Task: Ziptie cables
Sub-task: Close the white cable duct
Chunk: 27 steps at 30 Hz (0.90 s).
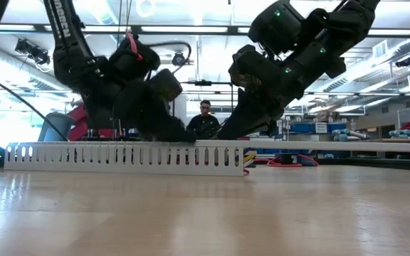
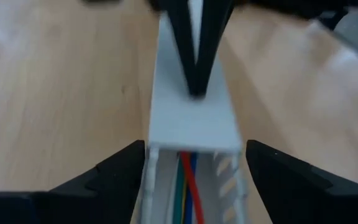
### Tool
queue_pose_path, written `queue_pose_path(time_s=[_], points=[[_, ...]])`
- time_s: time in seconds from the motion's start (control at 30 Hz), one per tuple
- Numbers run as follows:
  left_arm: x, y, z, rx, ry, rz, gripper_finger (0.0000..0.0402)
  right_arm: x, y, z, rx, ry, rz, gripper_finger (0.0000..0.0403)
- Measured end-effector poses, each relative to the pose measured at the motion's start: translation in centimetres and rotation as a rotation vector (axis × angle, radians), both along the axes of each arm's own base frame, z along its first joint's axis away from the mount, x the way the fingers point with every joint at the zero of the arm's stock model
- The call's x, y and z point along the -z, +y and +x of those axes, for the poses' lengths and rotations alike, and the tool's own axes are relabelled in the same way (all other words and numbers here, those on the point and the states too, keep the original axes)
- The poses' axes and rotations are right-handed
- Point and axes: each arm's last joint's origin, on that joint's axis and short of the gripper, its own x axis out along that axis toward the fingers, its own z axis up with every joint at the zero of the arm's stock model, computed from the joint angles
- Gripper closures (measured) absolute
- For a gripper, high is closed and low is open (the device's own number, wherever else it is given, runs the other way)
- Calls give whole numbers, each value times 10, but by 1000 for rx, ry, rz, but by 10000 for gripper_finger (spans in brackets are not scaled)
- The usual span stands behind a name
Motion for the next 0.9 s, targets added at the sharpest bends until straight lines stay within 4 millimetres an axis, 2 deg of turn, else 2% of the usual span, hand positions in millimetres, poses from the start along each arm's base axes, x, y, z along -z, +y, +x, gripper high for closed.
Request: queue_pose_path(time_s=[0.07, 0.17, 0.33, 0.53, 0.77, 0.9], points=[[-7, 0, -1, 6, -11, 9, 111, 0, 0, 0, -1, 1, 1, 403], [-7, 0, -4, 12, 26, 32, 111, 0, 0, 0, 1, 1, 3, 403], [1, -1, -9, 14, 114, 41, 110, 0, 0, 0, 6, 3, 9, 403], [7, -2, -15, 12, 133, 34, 110, 0, 0, 0, 7, 4, 10, 403], [13, -5, -36, -42, 25, -6, 110, 1, 0, 0, 6, 5, 9, 403], [10, -8, -38, -54, -27, 14, 110, 0, 0, 0, 6, 5, 8, 403]])
